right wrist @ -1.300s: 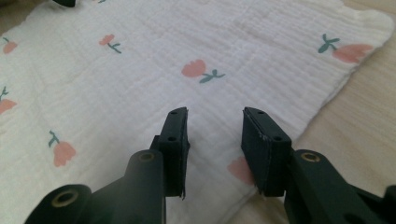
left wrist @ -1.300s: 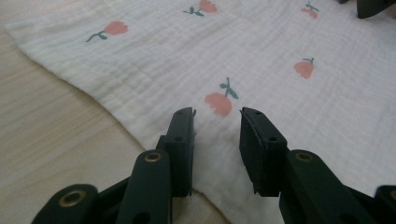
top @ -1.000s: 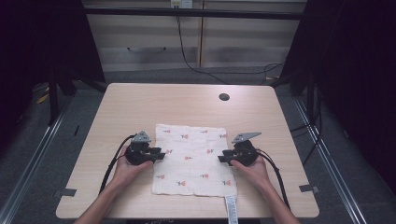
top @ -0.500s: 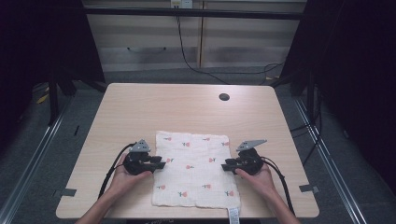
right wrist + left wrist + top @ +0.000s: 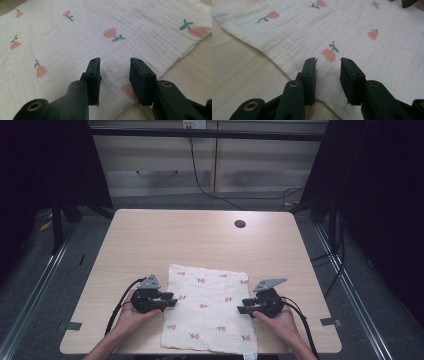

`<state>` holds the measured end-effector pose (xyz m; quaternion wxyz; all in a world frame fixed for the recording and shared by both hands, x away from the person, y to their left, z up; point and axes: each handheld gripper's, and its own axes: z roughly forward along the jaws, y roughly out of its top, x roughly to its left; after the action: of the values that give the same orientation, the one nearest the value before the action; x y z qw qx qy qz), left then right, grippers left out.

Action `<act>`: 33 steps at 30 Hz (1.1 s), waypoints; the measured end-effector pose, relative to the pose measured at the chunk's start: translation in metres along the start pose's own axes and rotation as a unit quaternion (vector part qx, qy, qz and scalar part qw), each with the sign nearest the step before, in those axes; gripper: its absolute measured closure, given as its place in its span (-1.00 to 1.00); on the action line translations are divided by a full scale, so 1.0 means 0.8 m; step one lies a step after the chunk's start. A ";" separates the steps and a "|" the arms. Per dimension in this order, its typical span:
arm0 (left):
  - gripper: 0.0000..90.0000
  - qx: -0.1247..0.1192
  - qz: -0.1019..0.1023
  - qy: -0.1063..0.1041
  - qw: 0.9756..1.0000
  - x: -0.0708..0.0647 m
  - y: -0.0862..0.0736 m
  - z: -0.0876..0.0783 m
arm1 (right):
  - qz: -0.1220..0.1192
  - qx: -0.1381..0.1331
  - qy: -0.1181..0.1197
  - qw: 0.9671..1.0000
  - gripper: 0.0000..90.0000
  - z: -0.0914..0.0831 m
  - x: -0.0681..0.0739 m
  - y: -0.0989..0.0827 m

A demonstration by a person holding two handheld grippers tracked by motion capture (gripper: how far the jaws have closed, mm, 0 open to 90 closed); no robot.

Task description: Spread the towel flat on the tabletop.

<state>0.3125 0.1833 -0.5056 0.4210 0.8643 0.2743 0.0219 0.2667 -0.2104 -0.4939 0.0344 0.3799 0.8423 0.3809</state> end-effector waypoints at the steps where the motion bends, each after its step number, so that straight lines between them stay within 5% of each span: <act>1: 0.45 -0.001 -0.002 -0.003 1.000 0.001 0.000 0.000 | 0.004 -0.006 -0.003 1.000 0.35 -0.001 -0.005 0.005; 4: 0.46 -0.001 -0.001 -0.002 1.000 0.000 0.000 0.000 | 0.015 -0.037 -0.015 0.999 0.39 -0.006 -0.028 0.023; 6: 0.45 0.001 0.003 -0.001 1.000 0.000 0.000 0.000 | 0.016 -0.038 -0.042 0.998 0.42 -0.005 -0.045 0.036; 12: 0.45 -0.002 0.005 -0.001 1.000 0.000 -0.001 0.000 | 0.039 -0.058 -0.066 0.995 0.45 0.014 -0.093 0.056; 23: 0.42 -0.001 0.006 -0.005 1.000 0.001 -0.001 0.000 | 0.046 -0.043 -0.086 0.994 0.41 0.037 -0.106 0.054; 29: 0.42 -0.001 0.005 -0.005 1.000 0.001 -0.001 0.000 | 0.033 -0.040 -0.080 0.995 0.88 0.041 -0.102 0.055; 33: 0.42 0.001 -0.003 -0.006 1.000 0.001 -0.001 -0.001 | 0.047 -0.056 -0.073 0.995 0.92 0.040 -0.106 0.055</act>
<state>0.3125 0.1845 -0.5055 0.4217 0.8641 0.2745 0.0148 0.3651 -0.2286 -0.5069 0.0996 0.4431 0.7962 0.3998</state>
